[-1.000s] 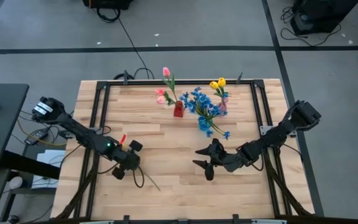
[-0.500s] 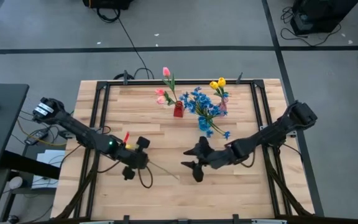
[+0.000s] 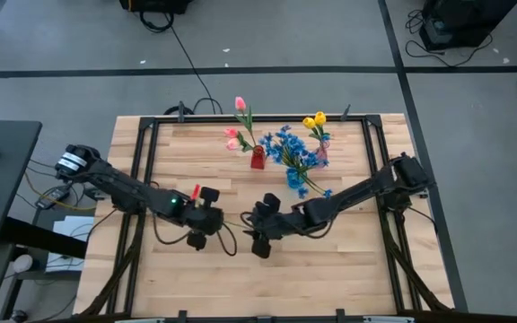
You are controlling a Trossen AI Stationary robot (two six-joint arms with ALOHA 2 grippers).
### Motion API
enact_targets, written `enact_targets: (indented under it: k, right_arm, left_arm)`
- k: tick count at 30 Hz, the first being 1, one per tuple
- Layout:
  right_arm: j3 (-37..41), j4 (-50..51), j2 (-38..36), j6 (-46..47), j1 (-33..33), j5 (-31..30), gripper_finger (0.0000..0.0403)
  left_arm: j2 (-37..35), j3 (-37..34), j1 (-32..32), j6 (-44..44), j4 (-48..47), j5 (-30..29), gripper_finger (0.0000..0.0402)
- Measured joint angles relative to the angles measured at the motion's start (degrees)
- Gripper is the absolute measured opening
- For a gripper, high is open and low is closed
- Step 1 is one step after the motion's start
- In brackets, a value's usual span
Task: Sort flowers into vase by color
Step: Put the yellow tulip into the pink vase
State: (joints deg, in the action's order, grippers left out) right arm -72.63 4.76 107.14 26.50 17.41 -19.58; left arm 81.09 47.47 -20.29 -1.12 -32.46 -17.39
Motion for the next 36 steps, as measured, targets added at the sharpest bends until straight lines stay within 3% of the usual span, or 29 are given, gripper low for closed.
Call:
enact_targets:
  k: [7,19,29,36]
  right_arm:
    - [-0.8,-0.7,3.5,-2.6,-1.6,-0.2,0.0201]
    - [-0.8,-0.8,4.4,-6.1,-1.7,-1.4,0.0188]
    - [-0.8,-0.1,4.4,-6.5,-1.8,-1.8,0.0101]
    - [-0.8,0.2,4.4,-5.2,-1.9,-1.7,0.0025]
  left_arm:
    - [4.4,4.0,0.8,-0.2,-0.8,-1.8,0.0017]
    - [5.7,9.0,0.8,-6.3,2.2,-2.6,0.0017]
    - [5.7,9.0,0.8,-10.6,7.7,-3.0,0.0024]
    - [5.7,9.0,0.8,-10.8,8.4,-5.0,0.0071]
